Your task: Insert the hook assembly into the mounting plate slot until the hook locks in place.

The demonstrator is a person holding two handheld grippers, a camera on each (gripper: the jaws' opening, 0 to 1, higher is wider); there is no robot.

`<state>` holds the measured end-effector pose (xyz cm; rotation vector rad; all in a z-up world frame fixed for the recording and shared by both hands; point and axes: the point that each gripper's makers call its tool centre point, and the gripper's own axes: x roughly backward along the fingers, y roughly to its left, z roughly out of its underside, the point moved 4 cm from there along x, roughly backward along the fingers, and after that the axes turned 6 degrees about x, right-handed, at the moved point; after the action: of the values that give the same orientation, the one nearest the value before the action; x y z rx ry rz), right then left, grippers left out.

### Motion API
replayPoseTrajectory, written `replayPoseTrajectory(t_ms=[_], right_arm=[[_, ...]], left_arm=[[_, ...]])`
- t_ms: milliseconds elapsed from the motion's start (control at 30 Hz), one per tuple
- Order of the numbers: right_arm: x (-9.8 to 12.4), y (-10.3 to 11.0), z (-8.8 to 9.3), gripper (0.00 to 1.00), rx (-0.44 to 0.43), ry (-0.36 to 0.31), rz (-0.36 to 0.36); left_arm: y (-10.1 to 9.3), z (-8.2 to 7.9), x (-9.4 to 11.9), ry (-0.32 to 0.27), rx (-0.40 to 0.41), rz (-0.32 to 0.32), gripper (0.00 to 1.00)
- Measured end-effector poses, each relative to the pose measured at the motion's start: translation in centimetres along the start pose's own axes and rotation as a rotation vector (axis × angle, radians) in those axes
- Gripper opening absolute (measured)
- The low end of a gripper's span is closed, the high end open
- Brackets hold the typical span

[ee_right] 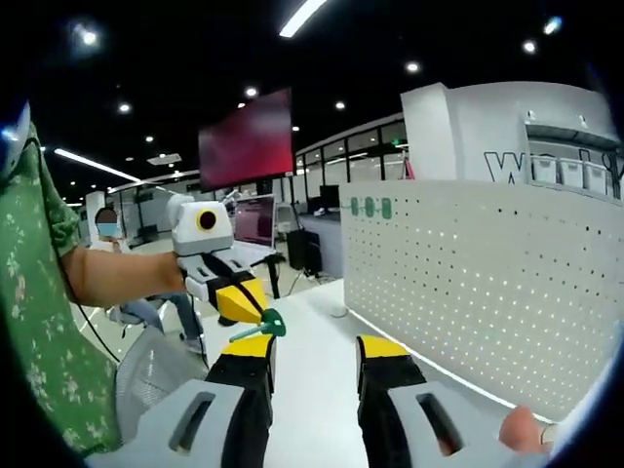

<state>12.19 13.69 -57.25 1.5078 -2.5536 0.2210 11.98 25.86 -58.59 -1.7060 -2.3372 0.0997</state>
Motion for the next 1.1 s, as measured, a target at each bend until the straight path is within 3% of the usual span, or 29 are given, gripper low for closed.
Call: replayPoseTrajectory(t_ms=[400, 567, 1100], right_arm=[[-0.2, 2.9, -0.6, 0.15, 0.038, 0.005, -0.191], [-0.3, 3.7, -0.4, 0.13, 0.065, 0.025, -0.229], [-0.5, 4.7, 0.1, 0.03, 0.067, 0.070, -0.298]], left_arm=[[-1.8, -0.3, -0.2, 0.036, -0.029, 0.110, 0.01], [-2.6, -0.3, -0.2, 0.050, -0.033, 0.162, 0.01], [-3.5, -0.2, -0.2, 0.065, -0.035, 0.219, 0.01]])
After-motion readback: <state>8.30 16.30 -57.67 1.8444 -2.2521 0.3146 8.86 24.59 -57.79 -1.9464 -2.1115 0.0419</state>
